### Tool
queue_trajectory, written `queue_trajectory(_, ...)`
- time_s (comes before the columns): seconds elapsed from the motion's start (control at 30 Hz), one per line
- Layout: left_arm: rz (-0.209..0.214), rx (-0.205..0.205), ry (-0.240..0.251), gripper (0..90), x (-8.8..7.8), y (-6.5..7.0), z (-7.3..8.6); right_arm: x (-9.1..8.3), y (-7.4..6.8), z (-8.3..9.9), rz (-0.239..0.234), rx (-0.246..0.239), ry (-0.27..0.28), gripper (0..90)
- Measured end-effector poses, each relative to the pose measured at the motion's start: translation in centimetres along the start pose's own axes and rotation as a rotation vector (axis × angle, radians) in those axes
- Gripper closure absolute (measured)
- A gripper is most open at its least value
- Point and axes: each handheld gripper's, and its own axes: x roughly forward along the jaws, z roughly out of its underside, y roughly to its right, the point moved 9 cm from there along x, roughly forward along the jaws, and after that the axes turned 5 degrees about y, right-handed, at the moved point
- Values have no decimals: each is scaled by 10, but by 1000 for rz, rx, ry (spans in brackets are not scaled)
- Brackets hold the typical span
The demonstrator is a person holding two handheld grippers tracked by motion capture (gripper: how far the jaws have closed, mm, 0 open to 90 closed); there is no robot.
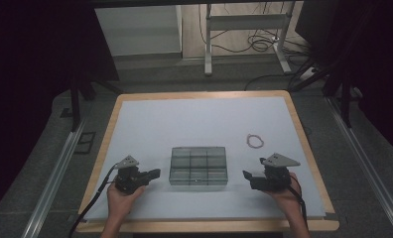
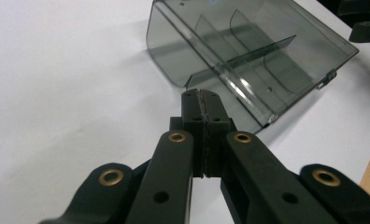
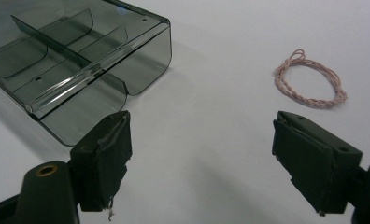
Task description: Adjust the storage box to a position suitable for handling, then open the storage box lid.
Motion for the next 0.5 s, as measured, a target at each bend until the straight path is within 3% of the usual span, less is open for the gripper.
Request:
queue_trajectory(0.13, -6, 13, 5, 900, -3, 2, 0, -3, -1, -3, -20, 13, 18, 190)
queue_trajectory(0.5, -3, 33, -8, 900, -6, 13, 8, -4, -2, -6, -17, 3, 24, 190)
